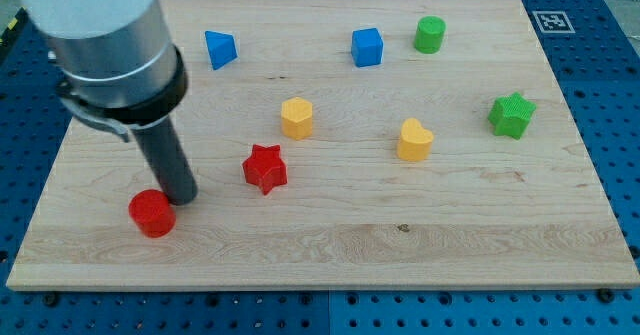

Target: Push the red circle towards the bottom left corner of the board

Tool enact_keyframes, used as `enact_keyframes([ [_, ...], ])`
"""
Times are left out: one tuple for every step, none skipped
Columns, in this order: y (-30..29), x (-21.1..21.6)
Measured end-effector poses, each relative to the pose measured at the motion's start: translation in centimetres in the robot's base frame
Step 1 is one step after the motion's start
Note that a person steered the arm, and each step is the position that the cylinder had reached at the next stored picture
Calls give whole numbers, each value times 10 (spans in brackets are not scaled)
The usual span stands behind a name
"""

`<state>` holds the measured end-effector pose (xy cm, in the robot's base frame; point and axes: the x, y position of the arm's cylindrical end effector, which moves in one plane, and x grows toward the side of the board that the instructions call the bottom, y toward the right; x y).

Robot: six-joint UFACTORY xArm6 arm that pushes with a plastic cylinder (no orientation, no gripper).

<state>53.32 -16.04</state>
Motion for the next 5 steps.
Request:
enact_keyframes([
  [-19,0],
  [-29,3],
  [-35,5],
  [-23,-15],
  [2,-19],
])
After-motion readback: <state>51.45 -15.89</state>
